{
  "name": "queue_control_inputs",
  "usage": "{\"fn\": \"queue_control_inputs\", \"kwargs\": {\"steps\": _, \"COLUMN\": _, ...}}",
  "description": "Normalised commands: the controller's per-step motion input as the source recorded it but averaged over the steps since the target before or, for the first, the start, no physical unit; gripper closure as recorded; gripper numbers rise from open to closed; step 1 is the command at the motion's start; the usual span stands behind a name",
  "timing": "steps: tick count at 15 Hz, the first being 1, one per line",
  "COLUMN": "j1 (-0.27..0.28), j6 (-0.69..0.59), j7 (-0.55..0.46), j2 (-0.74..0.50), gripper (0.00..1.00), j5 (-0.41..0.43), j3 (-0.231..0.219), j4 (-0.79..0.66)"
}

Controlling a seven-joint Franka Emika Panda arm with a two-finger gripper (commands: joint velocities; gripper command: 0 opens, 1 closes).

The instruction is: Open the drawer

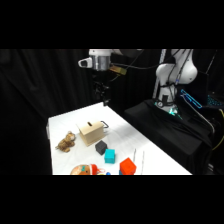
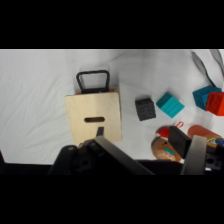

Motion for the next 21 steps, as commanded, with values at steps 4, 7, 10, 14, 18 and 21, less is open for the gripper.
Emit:
{"fn": "queue_control_inputs", "kwargs": {"steps": 4, "j1": -0.019, "j6": 0.03, "j7": 0.0, "j2": -0.05, "gripper": 0.0, "j5": 0.001, "j3": 0.0, "j4": -0.05}}
{"fn": "queue_control_inputs", "kwargs": {"steps": 7, "j1": -0.044, "j6": 0.14, "j7": 0.0, "j2": -0.21, "gripper": 0.0, "j5": -0.008, "j3": -0.031, "j4": -0.22}}
{"fn": "queue_control_inputs", "kwargs": {"steps": 10, "j1": -0.048, "j6": 0.27, "j7": 0.0, "j2": -0.25, "gripper": 0.0, "j5": -0.008, "j3": -0.043, "j4": -0.31}}
{"fn": "queue_control_inputs", "kwargs": {"steps": 14, "j1": -0.041, "j6": 0.41, "j7": -0.1, "j2": -0.13, "gripper": 0.0, "j5": 0.034, "j3": -0.049, "j4": -0.29}}
{"fn": "queue_control_inputs", "kwargs": {"steps": 18, "j1": -0.029, "j6": 0.34, "j7": -0.18, "j2": -0.02, "gripper": 0.0, "j5": 0.094, "j3": -0.048, "j4": -0.19}}
{"fn": "queue_control_inputs", "kwargs": {"steps": 21, "j1": -0.021, "j6": 0.34, "j7": -0.26, "j2": 0.03, "gripper": 0.0, "j5": 0.144, "j3": -0.046, "j4": -0.13}}
